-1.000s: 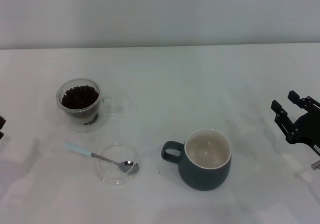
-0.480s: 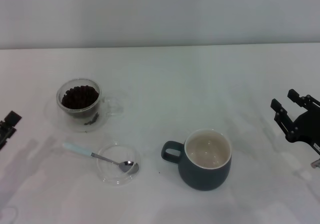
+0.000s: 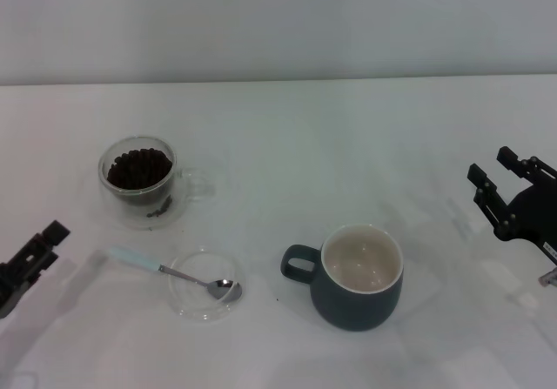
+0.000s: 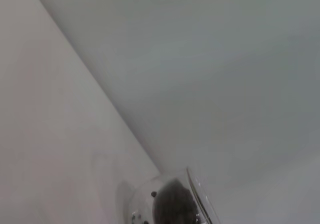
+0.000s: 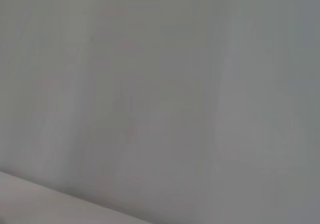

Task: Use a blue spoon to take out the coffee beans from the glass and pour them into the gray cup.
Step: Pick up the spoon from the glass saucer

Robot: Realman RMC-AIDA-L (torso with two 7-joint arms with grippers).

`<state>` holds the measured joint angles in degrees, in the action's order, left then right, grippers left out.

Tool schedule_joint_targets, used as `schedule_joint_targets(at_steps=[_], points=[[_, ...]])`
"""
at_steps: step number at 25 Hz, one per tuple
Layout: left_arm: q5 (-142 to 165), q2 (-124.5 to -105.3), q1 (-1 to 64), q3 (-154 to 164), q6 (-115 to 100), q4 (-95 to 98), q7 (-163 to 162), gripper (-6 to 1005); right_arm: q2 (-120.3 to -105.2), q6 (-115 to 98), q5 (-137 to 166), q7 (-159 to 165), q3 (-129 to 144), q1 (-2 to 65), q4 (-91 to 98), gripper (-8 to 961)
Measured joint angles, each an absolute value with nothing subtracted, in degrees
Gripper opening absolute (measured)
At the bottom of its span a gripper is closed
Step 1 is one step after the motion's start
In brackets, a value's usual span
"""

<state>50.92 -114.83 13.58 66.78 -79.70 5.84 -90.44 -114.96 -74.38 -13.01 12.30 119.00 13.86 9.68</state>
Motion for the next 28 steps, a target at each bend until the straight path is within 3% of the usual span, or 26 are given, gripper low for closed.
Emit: schedule_joint_targets(at_steps=[28], points=[[60.6, -114.44, 20.8, 66.8, -74.9, 5.3, -93.2, 838, -115.05, -74.7, -12.8, 12.3, 119.1, 14.1, 10.5, 454]])
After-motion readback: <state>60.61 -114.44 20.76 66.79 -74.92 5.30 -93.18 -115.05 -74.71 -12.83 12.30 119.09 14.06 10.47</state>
